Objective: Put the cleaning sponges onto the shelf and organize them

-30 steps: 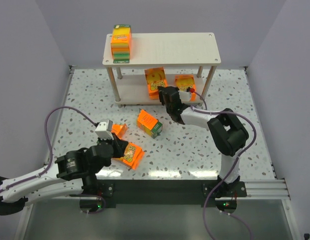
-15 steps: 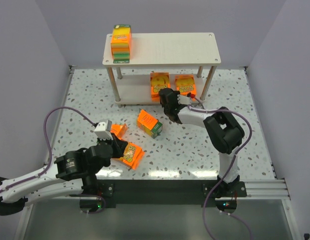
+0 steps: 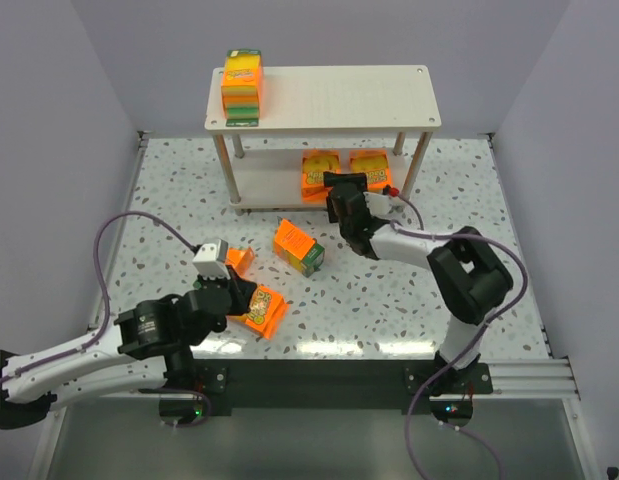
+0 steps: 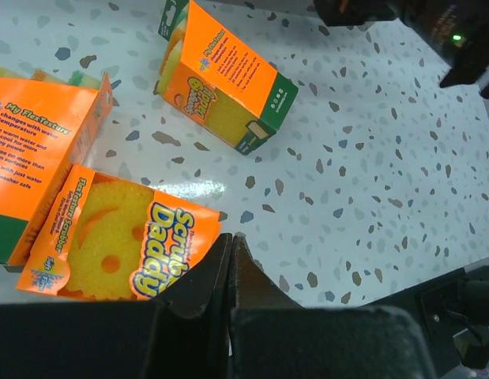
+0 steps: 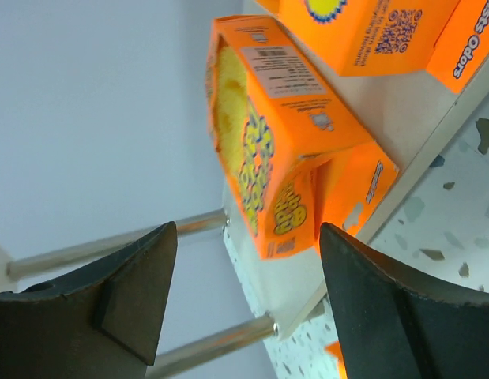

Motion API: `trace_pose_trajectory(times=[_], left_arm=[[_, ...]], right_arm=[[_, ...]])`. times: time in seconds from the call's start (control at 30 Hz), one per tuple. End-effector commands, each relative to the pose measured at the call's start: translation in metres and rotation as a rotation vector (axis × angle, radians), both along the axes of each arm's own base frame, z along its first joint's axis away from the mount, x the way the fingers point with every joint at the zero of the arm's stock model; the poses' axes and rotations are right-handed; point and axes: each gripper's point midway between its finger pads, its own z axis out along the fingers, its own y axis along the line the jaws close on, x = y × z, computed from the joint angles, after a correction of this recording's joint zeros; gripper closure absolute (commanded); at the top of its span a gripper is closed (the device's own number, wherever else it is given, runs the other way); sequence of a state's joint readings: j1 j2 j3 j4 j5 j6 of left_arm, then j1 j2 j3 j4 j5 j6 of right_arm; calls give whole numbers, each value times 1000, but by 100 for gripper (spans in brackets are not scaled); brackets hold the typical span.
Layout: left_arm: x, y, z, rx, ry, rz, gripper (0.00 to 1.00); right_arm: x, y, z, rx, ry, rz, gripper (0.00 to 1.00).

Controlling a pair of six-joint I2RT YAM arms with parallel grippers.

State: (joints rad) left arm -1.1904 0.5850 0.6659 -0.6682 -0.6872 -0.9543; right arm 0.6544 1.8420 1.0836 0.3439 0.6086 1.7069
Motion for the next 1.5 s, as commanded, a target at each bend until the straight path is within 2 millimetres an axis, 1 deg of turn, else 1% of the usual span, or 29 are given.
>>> trace_pose_trajectory(times=[0.0, 0.07, 0.13, 0.17, 0.2, 0.23, 0.27, 0.3, 0.33, 0.37, 0.43, 0.47, 0.5, 0.53, 0.57, 0.6, 0.63, 0.73, 0.77, 0.87, 0.9, 0.93, 0.97, 1.0, 1.17, 1.23, 1.27, 1.37, 1.47], left_arm=[[14, -3, 12, 14, -62, 47, 100], [20, -8, 10, 30, -77, 51, 100], [26, -16, 2, 80, -72, 47, 100], [30, -18, -2, 89, -59, 44, 100], [35, -24, -7, 110, -55, 32, 100], [38, -28, -10, 113, -47, 21, 100], [44, -26, -17, 116, -26, 22, 100], [49, -30, -20, 118, -28, 16, 100], [53, -29, -23, 118, -24, 17, 100], [57, -25, -30, 128, -11, 23, 100], [60, -26, -30, 115, -15, 25, 100], [61, -25, -30, 115, -15, 31, 100], [60, -24, -29, 111, -14, 33, 100], [60, -23, -28, 107, -16, 37, 100], [59, -22, -28, 103, -13, 40, 100], [57, -19, -25, 93, -14, 45, 100], [56, -17, -25, 90, -12, 50, 100], [50, -8, -21, 64, -13, 70, 100], [48, -5, -18, 40, -17, 75, 100], [41, 4, -19, 20, -13, 84, 100], [39, 6, -20, 13, -9, 86, 100], [38, 7, -22, 7, -7, 86, 100], [36, 8, -22, -3, -8, 79, 100], [35, 9, -24, -2, -7, 81, 100], [33, 9, -25, 5, 4, 74, 100], [33, 9, -25, 5, 5, 70, 100], [33, 8, -23, 2, 3, 70, 100], [32, 9, -22, -3, 1, 68, 100], [33, 7, -26, -1, 4, 63, 100]], right_arm=[[-24, -9, 61, -27, -116, 72, 23], [-44, -16, 48, -115, -71, 137, 23], [-66, -23, 48, -250, -45, 233, 23], [-77, -26, 38, -299, -13, 274, 23], [-94, -24, 34, -362, 3, 382, 22], [-103, -24, 28, -396, 14, 430, 22], [-116, -26, 15, -433, 34, 483, 22], [-129, -19, 16, -492, -5, 601, 22], [-137, -16, 10, -528, -8, 663, 23], [-144, -14, 4, -641, -41, 757, 24], [-160, -5, -9, -767, -51, 913, 24], [-166, 6, -5, -832, -81, 967, 22], [-172, 2, -14, -991, -81, 1036, 21], [-167, -4, -18, -1115, -66, 1010, 18], [-171, 6, -14, -1192, -99, 1036, 17], [-170, 6, -16, -1278, -120, 1073, 15], [-168, 8, -21, -1312, -123, 1095, 12], [-155, 13, -14, -1447, -205, 1087, 6], [-153, 13, -18, -1512, -235, 1105, 5], [-145, 21, -14, -1599, -316, 1131, 1], [-146, 25, -23, -1617, -315, 1173, 1], [-146, 29, -26, -1626, -326, 1205, 1], [-149, 40, -24, -1611, -378, 1260, 1], [-152, 44, -31, -1603, -380, 1303, 1], [-165, 66, -27, -1506, -476, 1408, 1], [-167, 67, -26, -1497, -466, 1423, 1], [-165, 70, -21, -1488, -473, 1414, 1], [-164, 71, -23, -1478, -443, 1428, 1], [-160, 74, -40, -1482, -371, 1469, 1]])
